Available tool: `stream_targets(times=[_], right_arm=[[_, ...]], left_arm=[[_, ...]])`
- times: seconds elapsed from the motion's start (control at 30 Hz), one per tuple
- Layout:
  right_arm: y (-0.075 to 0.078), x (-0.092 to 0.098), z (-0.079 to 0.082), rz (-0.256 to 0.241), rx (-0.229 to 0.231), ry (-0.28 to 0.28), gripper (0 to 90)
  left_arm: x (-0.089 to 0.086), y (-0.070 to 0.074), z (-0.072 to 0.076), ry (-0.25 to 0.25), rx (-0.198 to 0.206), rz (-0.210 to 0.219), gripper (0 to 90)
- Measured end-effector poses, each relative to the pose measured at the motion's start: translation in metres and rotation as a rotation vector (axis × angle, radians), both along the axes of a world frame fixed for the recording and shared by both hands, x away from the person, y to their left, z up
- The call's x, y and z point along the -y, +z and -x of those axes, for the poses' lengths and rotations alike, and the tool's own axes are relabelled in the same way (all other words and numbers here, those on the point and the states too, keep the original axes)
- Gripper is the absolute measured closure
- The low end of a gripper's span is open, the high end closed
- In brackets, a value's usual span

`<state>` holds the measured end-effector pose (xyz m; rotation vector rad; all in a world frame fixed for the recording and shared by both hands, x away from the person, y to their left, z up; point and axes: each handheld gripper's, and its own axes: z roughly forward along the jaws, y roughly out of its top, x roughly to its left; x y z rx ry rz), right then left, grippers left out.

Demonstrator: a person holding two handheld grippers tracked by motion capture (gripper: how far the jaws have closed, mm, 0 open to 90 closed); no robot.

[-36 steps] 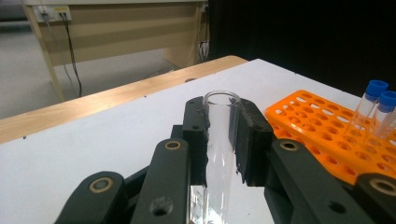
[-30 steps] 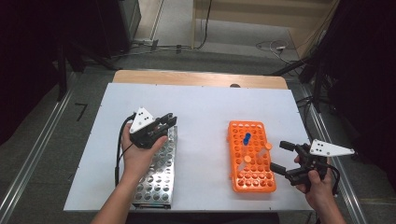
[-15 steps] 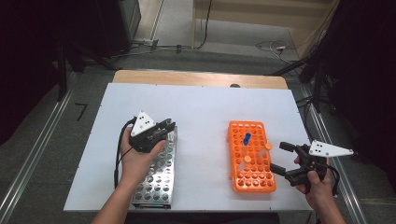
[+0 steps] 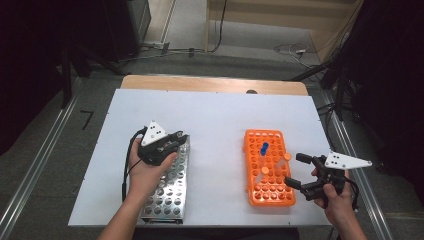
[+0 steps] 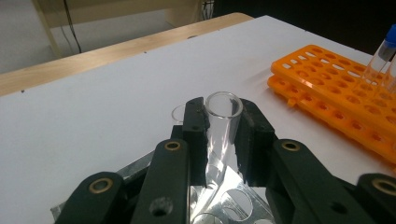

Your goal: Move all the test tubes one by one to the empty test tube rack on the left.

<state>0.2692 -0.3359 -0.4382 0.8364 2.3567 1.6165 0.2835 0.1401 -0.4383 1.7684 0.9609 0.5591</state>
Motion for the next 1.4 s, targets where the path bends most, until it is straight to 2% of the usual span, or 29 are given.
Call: stream_targets(times=[0.13, 0.2, 0.43, 0.6, 0.67, 0.9, 1.1, 1.2, 1.3, 1.4], right_arm=[[-0.001, -0.001, -0.002, 0.01, -0.007, -0.034, 0.0], [-0.002, -0.001, -0.003, 0.018, 0.005, -0.063, 3.0], [-0.006, -0.003, -0.006, 0.032, -0.003, -0.088, 4.9], [-0.008, -0.004, -0.009, 0.032, -0.017, -0.098, 5.0], [-0.008, -0.004, -0.01, 0.031, -0.022, -0.102, 5.0], [-0.012, -0.002, -0.013, 0.036, -0.027, -0.11, 6.8], [-0.018, -0.005, -0.017, 0.071, -0.035, -0.132, 24.5], [-0.023, -0.006, -0.019, 0.075, -0.052, -0.135, 35.0], [-0.028, -0.011, -0.021, 0.096, -0.053, -0.14, 41.7], [-0.031, -0.015, -0.023, 0.108, -0.044, -0.141, 47.7]], left_arm=[[0.0, 0.0, 0.0, -0.011, -0.011, 0.011, 74.1], [0.0, 0.0, 0.0, -0.018, -0.011, 0.018, 73.2], [0.001, 0.0, -0.001, -0.016, -0.015, 0.03, 72.7], [0.008, 0.001, -0.001, -0.013, -0.003, -0.018, 72.7], [0.01, 0.001, -0.002, -0.013, -0.005, -0.022, 72.4], [0.007, 0.003, 0.0, -0.029, -0.007, 0.014, 69.4], [0.004, 0.006, 0.005, -0.048, 0.001, 0.048, 60.3], [0.0, 0.009, 0.009, -0.071, 0.009, 0.089, 52.8], [-0.003, 0.012, 0.014, -0.083, 0.015, 0.127, 41.0], [-0.004, 0.014, 0.019, -0.104, 0.019, 0.146, 30.2]])
